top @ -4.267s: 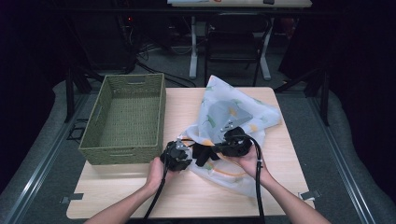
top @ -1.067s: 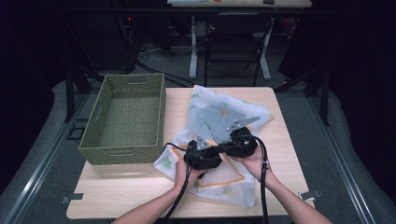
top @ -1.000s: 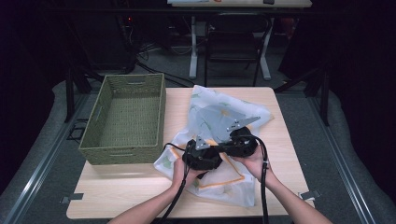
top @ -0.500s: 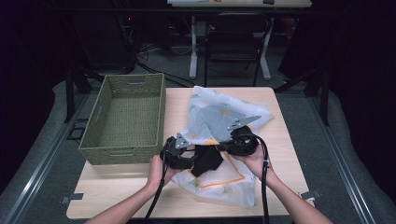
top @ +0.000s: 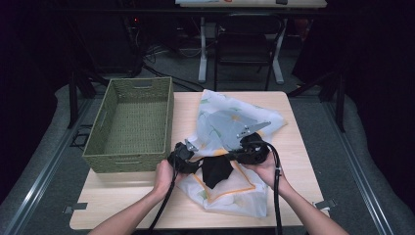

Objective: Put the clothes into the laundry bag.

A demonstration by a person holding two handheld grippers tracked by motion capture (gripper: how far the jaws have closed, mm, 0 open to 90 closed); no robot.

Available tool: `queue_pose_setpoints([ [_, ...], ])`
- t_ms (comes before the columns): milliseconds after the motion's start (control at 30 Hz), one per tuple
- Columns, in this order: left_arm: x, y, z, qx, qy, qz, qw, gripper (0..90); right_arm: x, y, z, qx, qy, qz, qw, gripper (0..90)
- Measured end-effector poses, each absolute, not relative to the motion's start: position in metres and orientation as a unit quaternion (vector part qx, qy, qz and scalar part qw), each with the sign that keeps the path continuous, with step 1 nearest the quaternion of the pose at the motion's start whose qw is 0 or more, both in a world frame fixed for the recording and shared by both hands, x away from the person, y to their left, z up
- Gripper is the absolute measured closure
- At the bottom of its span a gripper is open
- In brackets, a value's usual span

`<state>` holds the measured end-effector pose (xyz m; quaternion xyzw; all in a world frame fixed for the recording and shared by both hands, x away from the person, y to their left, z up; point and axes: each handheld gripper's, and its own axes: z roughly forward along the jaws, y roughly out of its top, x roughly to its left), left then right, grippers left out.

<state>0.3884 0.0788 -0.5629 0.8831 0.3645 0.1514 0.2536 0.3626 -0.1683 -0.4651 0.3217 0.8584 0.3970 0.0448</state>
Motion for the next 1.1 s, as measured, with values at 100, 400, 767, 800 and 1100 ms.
queue_pose_setpoints([
  [100,0.388,0.081,-0.566,0.882,0.365,0.137,0.265,56.1,0.362,-0.168,-0.465,0.321,0.859,0.396,0.048,88.1],
  [400,0.378,0.073,-0.57,0.873,0.361,0.113,0.307,75.8,0.366,-0.176,-0.463,0.333,0.854,0.392,0.075,88.2],
  [767,0.368,0.076,-0.548,0.889,0.325,0.101,0.306,54.3,0.367,-0.179,-0.463,0.333,0.854,0.39,0.081,88.2],
  [800,0.366,0.078,-0.543,0.893,0.318,0.114,0.296,52.1,0.367,-0.179,-0.463,0.332,0.855,0.39,0.08,88.2],
  [1100,0.364,0.093,-0.558,0.916,0.306,0.113,0.232,61.3,0.366,-0.172,-0.463,0.323,0.86,0.388,0.077,88.2],
])
